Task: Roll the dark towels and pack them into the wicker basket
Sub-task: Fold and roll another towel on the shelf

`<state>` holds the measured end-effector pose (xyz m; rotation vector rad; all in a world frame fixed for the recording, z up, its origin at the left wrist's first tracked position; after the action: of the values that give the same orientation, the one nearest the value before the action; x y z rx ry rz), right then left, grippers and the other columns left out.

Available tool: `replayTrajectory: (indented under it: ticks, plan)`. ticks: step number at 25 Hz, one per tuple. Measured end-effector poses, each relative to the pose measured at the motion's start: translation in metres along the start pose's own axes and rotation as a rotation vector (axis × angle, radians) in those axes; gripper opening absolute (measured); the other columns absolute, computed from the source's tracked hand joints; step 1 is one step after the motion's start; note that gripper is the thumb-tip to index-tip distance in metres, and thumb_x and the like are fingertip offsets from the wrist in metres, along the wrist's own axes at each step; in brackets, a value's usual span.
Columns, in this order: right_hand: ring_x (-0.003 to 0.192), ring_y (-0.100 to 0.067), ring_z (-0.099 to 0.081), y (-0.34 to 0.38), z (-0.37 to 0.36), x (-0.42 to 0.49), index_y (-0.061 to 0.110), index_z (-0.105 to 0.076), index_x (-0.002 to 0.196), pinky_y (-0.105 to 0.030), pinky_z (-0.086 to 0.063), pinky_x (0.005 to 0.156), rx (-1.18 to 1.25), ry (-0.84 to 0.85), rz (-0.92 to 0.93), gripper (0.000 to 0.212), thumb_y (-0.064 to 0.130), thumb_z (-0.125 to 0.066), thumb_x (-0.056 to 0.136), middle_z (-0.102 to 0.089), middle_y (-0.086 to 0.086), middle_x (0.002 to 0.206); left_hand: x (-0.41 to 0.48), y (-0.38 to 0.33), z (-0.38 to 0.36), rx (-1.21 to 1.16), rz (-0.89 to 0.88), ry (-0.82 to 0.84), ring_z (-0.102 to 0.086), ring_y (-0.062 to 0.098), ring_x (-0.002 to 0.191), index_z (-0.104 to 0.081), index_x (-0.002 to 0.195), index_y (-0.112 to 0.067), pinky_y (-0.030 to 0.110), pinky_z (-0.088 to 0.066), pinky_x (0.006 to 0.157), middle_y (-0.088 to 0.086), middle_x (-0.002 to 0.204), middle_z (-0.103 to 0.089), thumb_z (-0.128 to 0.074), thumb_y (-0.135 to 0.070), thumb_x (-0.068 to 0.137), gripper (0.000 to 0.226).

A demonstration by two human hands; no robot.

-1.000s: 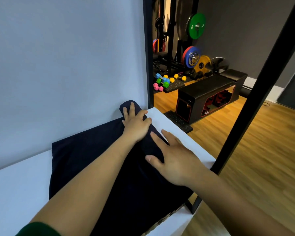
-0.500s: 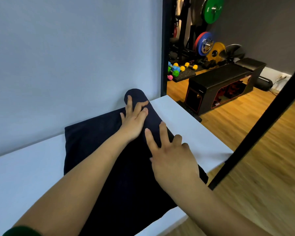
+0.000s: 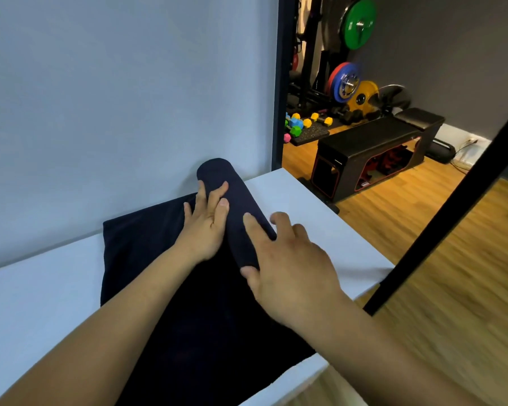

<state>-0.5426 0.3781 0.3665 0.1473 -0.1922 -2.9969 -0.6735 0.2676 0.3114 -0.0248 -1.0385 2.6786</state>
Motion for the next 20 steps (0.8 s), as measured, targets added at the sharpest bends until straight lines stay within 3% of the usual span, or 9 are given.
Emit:
replayTrajectory:
  ticks: [2,5,10,14,18,20]
  plan:
    - [0.118,-0.032,-0.05,-0.019,-0.011,0.007,0.035,0.009,0.153,-0.041,-0.048,0.089,0.191,0.089,-0.077,0.081,0.054,-0.045,0.096,-0.038,-0.012,0.139,0.002,-0.004,-0.004,-0.005,0.012,-0.003,0.0,0.013,0.152,-0.012,0.155,-0.037,0.041,0.014,0.121,0.002,0.163,0.019,-0.011,-0.041,0.106,0.049]
    - [0.107,-0.029,-0.058,-0.03,-0.022,0.014,0.035,0.012,0.153,-0.037,-0.049,0.085,0.26,0.128,-0.082,0.083,0.051,-0.047,0.096,-0.05,-0.014,0.127,0.011,-0.015,-0.013,-0.017,0.019,0.001,-0.006,0.016,0.152,-0.015,0.154,-0.04,0.043,0.012,0.121,0.001,0.162,0.023,-0.012,-0.041,0.106,0.047]
    - [0.107,-0.029,-0.058,-0.089,-0.003,0.021,0.032,0.006,0.153,-0.039,-0.05,0.088,0.169,0.065,-0.134,0.077,0.049,-0.046,0.098,-0.051,-0.014,0.129,0.045,-0.055,-0.046,-0.071,0.041,0.035,0.004,0.029,0.152,-0.018,0.152,-0.042,0.047,0.006,0.122,0.001,0.162,0.025,-0.015,-0.044,0.105,0.047]
    - [0.108,-0.033,-0.056,-0.123,-0.003,0.03,0.036,0.014,0.153,-0.043,-0.054,0.083,0.162,0.108,-0.219,0.078,0.047,-0.043,0.1,-0.043,-0.017,0.138,0.066,-0.079,-0.069,-0.095,-0.047,0.015,-0.003,0.028,0.152,-0.022,0.15,-0.042,0.048,0.002,0.123,0.004,0.163,0.02,-0.016,-0.045,0.105,0.046]
    - [0.118,-0.037,-0.05,-0.122,-0.007,0.033,0.035,0.014,0.153,-0.047,-0.051,0.089,0.094,0.076,-0.194,0.078,0.046,-0.043,0.1,-0.039,-0.018,0.142,0.066,-0.079,-0.059,-0.082,-0.087,-0.129,-0.001,0.028,0.152,-0.028,0.151,-0.035,0.053,-0.008,0.122,0.007,0.165,0.007,-0.022,-0.04,0.105,0.046]
    - [0.122,-0.038,-0.048,-0.124,-0.008,0.034,0.035,0.015,0.153,-0.047,-0.05,0.09,0.09,0.076,-0.199,0.078,0.046,-0.042,0.1,-0.034,-0.018,0.147,0.057,-0.09,-0.052,0.063,-0.241,-0.207,0.002,0.025,0.152,-0.028,0.152,-0.029,0.051,-0.003,0.122,0.005,0.166,-0.003,-0.024,-0.039,0.102,0.051]
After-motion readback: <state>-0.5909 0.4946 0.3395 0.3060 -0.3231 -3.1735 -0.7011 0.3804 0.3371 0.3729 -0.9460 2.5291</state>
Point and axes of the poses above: each hand's wrist, its own x-axis towards the middle knuckle, its own z-axis out of the back of the hand, y = z × x, the point moved 9 cm from there along x, towards the middle knuckle
